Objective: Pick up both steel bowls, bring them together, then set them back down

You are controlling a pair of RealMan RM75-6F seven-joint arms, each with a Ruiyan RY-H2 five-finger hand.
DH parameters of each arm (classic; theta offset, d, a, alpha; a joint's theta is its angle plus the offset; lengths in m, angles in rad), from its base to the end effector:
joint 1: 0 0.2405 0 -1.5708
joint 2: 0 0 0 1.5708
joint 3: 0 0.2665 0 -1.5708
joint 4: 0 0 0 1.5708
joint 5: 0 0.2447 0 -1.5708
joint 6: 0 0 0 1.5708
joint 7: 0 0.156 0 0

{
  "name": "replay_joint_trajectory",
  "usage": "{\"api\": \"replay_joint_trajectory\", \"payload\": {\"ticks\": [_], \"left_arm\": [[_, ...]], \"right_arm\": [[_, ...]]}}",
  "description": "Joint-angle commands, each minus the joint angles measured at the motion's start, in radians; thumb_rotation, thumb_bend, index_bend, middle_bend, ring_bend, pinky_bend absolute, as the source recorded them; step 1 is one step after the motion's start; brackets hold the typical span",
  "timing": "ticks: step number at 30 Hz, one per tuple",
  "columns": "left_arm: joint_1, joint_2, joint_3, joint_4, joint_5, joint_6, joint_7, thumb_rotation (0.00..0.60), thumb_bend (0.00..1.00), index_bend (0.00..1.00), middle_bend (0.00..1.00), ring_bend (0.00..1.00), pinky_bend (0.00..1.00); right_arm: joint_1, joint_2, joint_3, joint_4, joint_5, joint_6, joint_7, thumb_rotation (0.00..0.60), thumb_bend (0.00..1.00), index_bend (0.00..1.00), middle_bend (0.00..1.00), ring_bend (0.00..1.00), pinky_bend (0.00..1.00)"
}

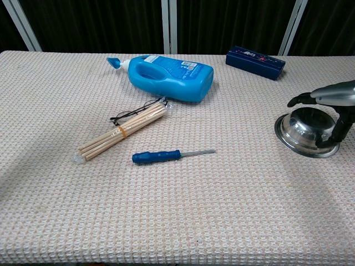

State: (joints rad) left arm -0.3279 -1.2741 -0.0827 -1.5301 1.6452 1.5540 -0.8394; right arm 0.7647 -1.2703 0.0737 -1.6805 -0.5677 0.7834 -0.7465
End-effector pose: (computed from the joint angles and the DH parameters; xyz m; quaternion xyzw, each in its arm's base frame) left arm -0.2481 0.2697 0.0943 -0.4703 -0.5095 -0.6820 0.2326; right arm -0.2375 -0.3468 -0.0067 0.7674 -0.4338 0.1206 0.4565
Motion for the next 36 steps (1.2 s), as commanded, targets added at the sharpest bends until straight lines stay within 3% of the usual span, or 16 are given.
{"api": "replay_joint_trajectory", "payload": {"ticks": [1, 6, 14, 19, 22, 25, 29, 33, 36], "left_arm": [[-0.002, 0.000, 0.000, 0.001, 0.000, -0.003, 0.002, 0.600, 0.09, 0.41, 0.33, 0.31, 0.52], [-0.008, -0.002, 0.001, 0.004, -0.003, -0.017, 0.008, 0.600, 0.09, 0.41, 0.33, 0.31, 0.52], [-0.012, 0.001, -0.003, 0.002, -0.006, -0.019, 0.013, 0.600, 0.09, 0.41, 0.33, 0.31, 0.52], [-0.011, 0.003, -0.007, 0.002, -0.017, -0.022, 0.008, 0.600, 0.09, 0.41, 0.33, 0.31, 0.52], [-0.012, 0.004, -0.014, 0.001, -0.029, -0.024, 0.006, 0.600, 0.09, 0.41, 0.33, 0.31, 0.52], [-0.018, 0.005, -0.026, -0.013, -0.036, -0.028, 0.000, 0.600, 0.09, 0.41, 0.33, 0.31, 0.52], [-0.043, -0.004, -0.040, -0.043, -0.024, -0.042, 0.010, 0.600, 0.09, 0.41, 0.33, 0.31, 0.52], [-0.073, -0.037, -0.063, -0.080, -0.019, -0.052, 0.037, 0.600, 0.09, 0.41, 0.33, 0.31, 0.52], [-0.092, -0.063, -0.085, -0.103, -0.032, -0.061, 0.077, 0.600, 0.09, 0.41, 0.33, 0.31, 0.52]], "right_arm": [[0.012, 0.000, -0.014, -0.003, 0.005, 0.011, 0.007, 0.600, 0.24, 0.00, 0.08, 0.00, 0.00], [0.028, -0.011, -0.047, 0.007, 0.009, 0.031, 0.013, 0.600, 0.24, 0.02, 0.13, 0.05, 0.02], [0.006, -0.046, -0.049, 0.029, -0.081, 0.146, 0.066, 0.600, 0.30, 0.35, 0.31, 0.27, 0.15], [-0.039, -0.007, -0.034, -0.017, -0.199, 0.213, 0.156, 0.600, 0.30, 0.45, 0.37, 0.34, 0.17], [-0.091, 0.044, 0.000, -0.064, -0.333, 0.263, 0.307, 0.600, 0.30, 0.49, 0.39, 0.36, 0.17], [-0.167, 0.073, 0.056, -0.080, -0.537, 0.349, 0.602, 0.600, 0.32, 0.53, 0.42, 0.39, 0.18], [-0.241, 0.029, 0.097, -0.021, -0.778, 0.490, 1.036, 0.600, 0.35, 0.55, 0.44, 0.41, 0.20], [-0.255, -0.058, 0.120, 0.034, -0.857, 0.531, 1.394, 0.600, 0.37, 0.55, 0.44, 0.41, 0.24], [-0.245, -0.114, 0.138, 0.055, -0.862, 0.518, 1.556, 0.600, 0.37, 0.56, 0.44, 0.41, 0.25]]}}
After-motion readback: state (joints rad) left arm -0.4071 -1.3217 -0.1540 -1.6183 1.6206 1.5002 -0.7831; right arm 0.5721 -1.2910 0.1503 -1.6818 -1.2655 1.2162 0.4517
